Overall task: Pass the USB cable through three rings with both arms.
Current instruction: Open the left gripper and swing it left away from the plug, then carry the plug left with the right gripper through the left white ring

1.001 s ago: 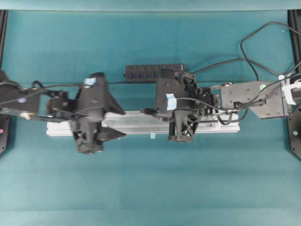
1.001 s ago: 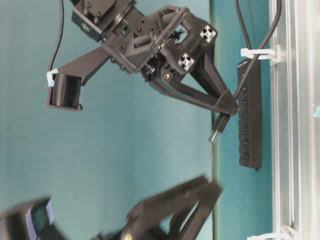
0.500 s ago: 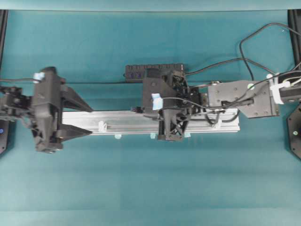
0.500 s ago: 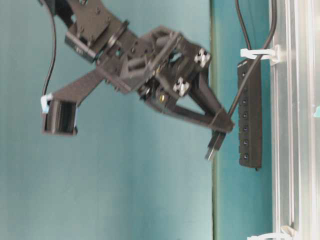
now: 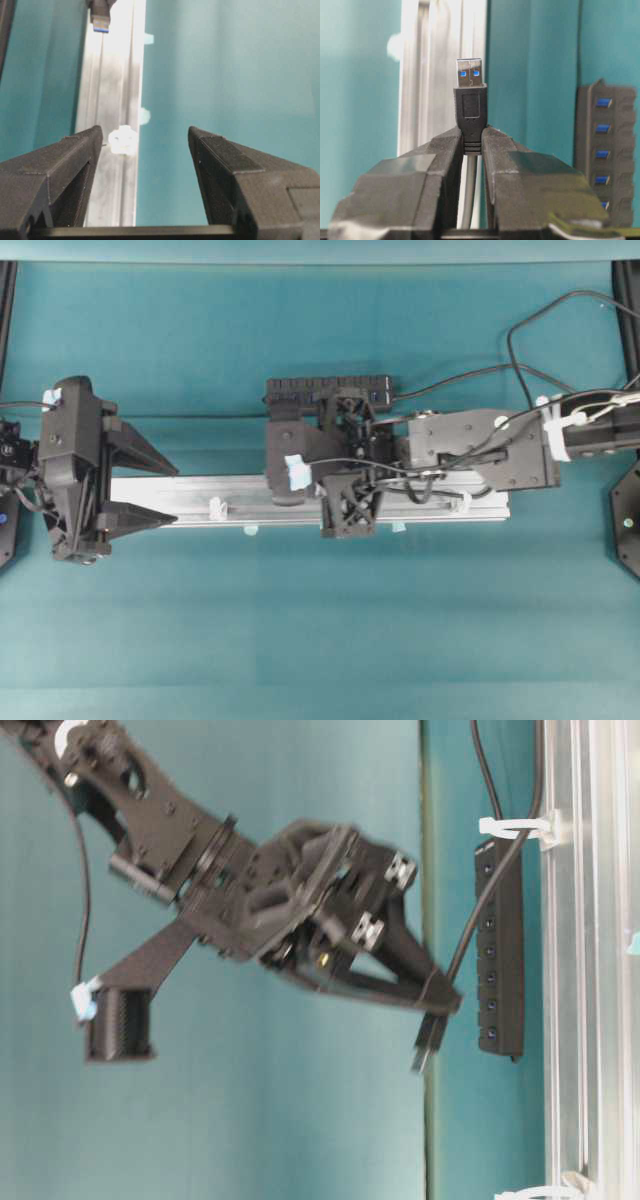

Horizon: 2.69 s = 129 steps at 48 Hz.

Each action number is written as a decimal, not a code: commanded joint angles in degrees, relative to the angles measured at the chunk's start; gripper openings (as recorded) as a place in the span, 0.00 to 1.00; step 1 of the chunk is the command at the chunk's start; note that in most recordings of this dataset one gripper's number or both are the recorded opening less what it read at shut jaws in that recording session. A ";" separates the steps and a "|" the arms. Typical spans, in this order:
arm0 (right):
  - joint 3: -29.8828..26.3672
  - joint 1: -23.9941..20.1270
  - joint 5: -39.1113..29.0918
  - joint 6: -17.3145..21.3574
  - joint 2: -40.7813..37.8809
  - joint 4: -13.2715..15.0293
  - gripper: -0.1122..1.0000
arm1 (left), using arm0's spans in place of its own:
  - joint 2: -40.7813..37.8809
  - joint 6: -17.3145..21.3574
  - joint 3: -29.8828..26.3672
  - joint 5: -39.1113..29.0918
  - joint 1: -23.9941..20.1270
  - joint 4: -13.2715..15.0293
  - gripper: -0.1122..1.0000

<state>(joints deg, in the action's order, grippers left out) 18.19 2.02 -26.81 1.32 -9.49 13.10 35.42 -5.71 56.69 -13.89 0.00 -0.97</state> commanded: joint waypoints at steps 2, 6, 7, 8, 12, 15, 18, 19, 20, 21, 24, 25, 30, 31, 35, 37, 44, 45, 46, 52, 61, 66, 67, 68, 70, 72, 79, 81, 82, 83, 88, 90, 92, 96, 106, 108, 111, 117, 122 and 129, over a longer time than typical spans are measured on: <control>-2.29 -0.26 -0.62 -0.70 0.00 -0.09 0.05 | 0.53 -0.09 -0.53 0.26 -0.09 -0.18 0.75; -3.34 -0.26 -1.93 -0.97 -0.62 -0.09 0.05 | 0.62 -0.09 -0.44 0.26 -0.09 -0.18 0.75; -3.60 -0.26 -2.46 -1.05 -0.79 -0.18 0.05 | 0.70 -0.09 -0.44 0.26 -0.09 -0.18 0.75; -3.96 -0.26 -2.81 -1.23 -1.05 -0.09 0.05 | 0.70 -0.09 -0.44 0.26 -0.18 -0.18 0.75; -4.83 -0.35 -4.39 -1.93 -1.76 -0.18 0.05 | 1.23 -0.09 -0.44 0.18 -0.35 -0.18 0.75; -5.71 -0.44 -5.19 -2.37 -2.46 -0.09 0.05 | 1.67 -0.09 -0.44 0.26 -0.35 -0.18 0.75; -6.33 -0.62 -5.54 -2.46 -3.08 -0.18 0.05 | 2.29 -0.09 -0.44 0.18 -0.35 -0.18 0.75; -6.50 -0.62 -5.54 -2.46 -3.25 -0.18 0.05 | 2.55 -0.09 -0.35 0.18 -0.35 -0.18 0.75; -6.77 -0.70 -5.71 -2.46 -3.43 -0.26 0.05 | 2.72 -0.09 -0.26 0.18 -0.26 -0.18 0.75; -7.03 -0.79 -5.62 -2.46 -3.69 -0.35 0.05 | 2.99 -0.09 -0.18 0.18 -0.35 -0.18 0.75; -7.56 -0.88 -5.71 -2.46 -4.22 -0.79 0.05 | 3.69 -0.18 0.18 0.18 -0.35 -0.18 0.75; -7.82 -0.88 -5.71 -2.46 -4.39 -0.88 0.05 | 4.04 -0.18 0.26 0.18 -0.35 -0.18 0.75; -8.61 -1.23 -5.71 -2.46 -5.45 -1.76 0.05 | 5.27 -0.26 0.79 -1.41 -0.35 -0.18 0.75; -8.79 -1.32 -5.71 -2.46 -5.71 -2.11 0.05 | 5.54 -0.26 0.79 -1.85 -0.35 -0.18 0.75; -9.23 -1.67 -5.89 -2.46 -6.33 -3.08 0.05 | 6.42 -1.23 1.05 -3.52 -0.35 -0.18 0.75; -9.40 -1.76 -5.89 -2.46 -6.68 -3.60 0.05 | 6.94 -1.93 1.23 -4.13 -0.35 -0.18 0.75; -9.58 -1.93 -5.71 -2.46 -8.00 -4.66 0.05 | 8.61 -3.87 2.02 -5.27 -0.35 -0.18 0.75; -9.58 -1.93 -5.62 -2.46 -8.17 -4.75 0.05 | 8.79 -3.96 2.02 -5.27 -0.35 -0.18 0.75; -9.67 -1.93 -5.62 -2.46 -8.26 -4.83 0.05 | 8.88 -4.04 2.11 -5.27 -0.35 -0.18 0.75; -10.02 -1.93 -5.54 -2.46 -9.23 -5.01 0.05 | 9.49 -4.13 2.29 -5.45 -0.35 -0.18 0.75; -11.34 -1.93 -5.45 -2.37 -10.55 -5.19 0.05 | 9.40 -4.92 2.20 -5.54 -0.35 -0.18 0.75; -12.13 -1.85 -5.45 -2.37 -11.25 -5.80 0.05 | 9.40 -5.19 2.29 -5.54 -0.35 -0.18 0.75; -12.30 -1.93 -5.45 -2.37 -11.43 -5.98 0.05 | 9.40 -5.19 2.20 -5.54 -0.35 -0.18 0.75; -12.39 -1.93 -5.45 -2.37 -11.60 -6.06 0.05 | 9.40 -5.10 2.20 -5.54 -0.35 -0.18 0.75; -12.74 -1.93 -5.19 -2.37 -11.95 -6.42 0.05 | 9.40 -5.19 2.20 -5.54 -0.35 -0.18 0.75; -12.92 -1.93 -4.92 -2.37 -12.22 -6.77 0.05 | 9.40 -5.19 2.20 -5.54 -0.35 -0.18 0.75; -13.45 -1.93 -3.78 -2.37 -13.01 -8.00 0.05 | 9.49 -5.19 2.20 -5.54 -0.26 -0.18 0.75; -13.62 -1.93 -3.69 -2.37 -13.18 -8.09 0.05 | 9.49 -5.19 2.20 -5.54 -0.35 -0.18 0.75; -13.62 -1.93 -3.69 -2.37 -13.18 -8.17 0.05 | 9.49 -5.19 2.20 -5.54 -0.26 -0.18 0.75; -13.62 -1.85 -3.60 -2.37 -13.36 -8.09 0.05 | 9.49 -5.19 2.20 -5.54 -0.35 -0.18 0.75; -13.97 -1.85 -3.69 -2.37 -13.71 -8.09 0.05 | 9.58 -5.19 2.29 -5.54 -0.26 -0.18 0.75; -14.06 -1.85 -3.69 -2.37 -13.89 -8.09 0.05 | 9.67 -5.19 2.20 -5.54 -0.26 -0.18 0.75; -14.15 -1.85 -3.52 -2.37 -13.97 -8.09 0.05 | 9.76 -5.19 2.20 -5.54 -0.18 -0.18 0.75; -14.24 -1.85 -3.08 -2.37 -14.33 -8.17 0.05 | 10.11 -5.19 2.29 -5.54 -0.09 -0.18 0.75; -14.85 -1.76 -1.58 -2.02 -14.94 -8.09 0.05 | 11.25 -5.19 2.55 -7.21 -0.09 -0.18 0.75; -15.03 -1.58 -1.41 -1.93 -15.03 -8.17 0.05 | 11.51 -5.19 2.55 -7.73 -0.09 -0.18 0.75; -15.47 -1.49 -1.32 -1.93 -15.38 -8.09 0.05 | 11.87 -5.19 2.64 -8.26 0.00 -0.18 0.75; -16.17 -1.23 -1.49 -1.93 -15.73 -8.09 0.05 | 12.57 -5.19 2.72 -8.35 0.09 -0.18 0.75; -16.79 -1.23 -1.49 -1.93 -16.00 -8.17 0.05 | 12.92 -5.19 2.81 -8.53 0.09 -0.18 0.75; -17.93 -1.23 -1.32 -1.93 -16.70 -8.44 0.05 | 12.92 -5.10 2.81 -9.05 0.09 -0.18 0.75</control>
<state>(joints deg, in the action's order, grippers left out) 1.76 0.97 -28.74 -0.62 -26.19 5.10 48.34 -10.99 60.12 -22.85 0.00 -0.97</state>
